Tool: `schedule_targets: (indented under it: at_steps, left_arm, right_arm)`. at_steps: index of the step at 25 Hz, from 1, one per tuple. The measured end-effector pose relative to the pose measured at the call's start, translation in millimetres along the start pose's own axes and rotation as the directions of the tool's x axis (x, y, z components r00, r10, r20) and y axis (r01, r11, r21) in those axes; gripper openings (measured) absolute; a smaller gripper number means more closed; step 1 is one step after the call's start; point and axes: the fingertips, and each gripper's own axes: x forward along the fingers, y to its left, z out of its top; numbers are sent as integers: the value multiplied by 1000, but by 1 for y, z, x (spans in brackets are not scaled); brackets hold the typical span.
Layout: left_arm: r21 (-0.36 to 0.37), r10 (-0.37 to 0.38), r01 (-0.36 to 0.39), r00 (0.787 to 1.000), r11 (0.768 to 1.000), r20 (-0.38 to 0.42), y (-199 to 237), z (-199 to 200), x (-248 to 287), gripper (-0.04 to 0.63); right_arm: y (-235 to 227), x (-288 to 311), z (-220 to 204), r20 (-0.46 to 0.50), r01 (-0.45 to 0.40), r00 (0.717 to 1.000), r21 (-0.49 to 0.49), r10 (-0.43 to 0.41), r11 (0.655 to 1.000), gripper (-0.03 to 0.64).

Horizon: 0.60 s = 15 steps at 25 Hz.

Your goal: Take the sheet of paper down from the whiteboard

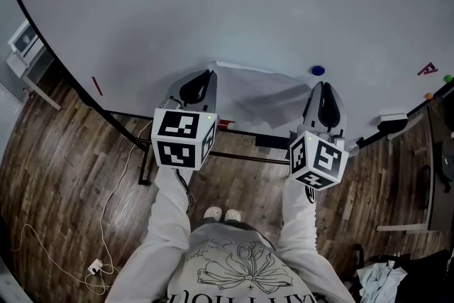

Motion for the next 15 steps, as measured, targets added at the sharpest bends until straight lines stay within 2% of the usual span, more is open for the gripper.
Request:
schedule_targets:
  at_steps: [15]
  left_arm:
    - [-5,-26,26,1000,1000,6,-8,1,-4,5]
  right_arm:
    - [-4,-4,-7,-21,20,1000,-10,-21,1000,20]
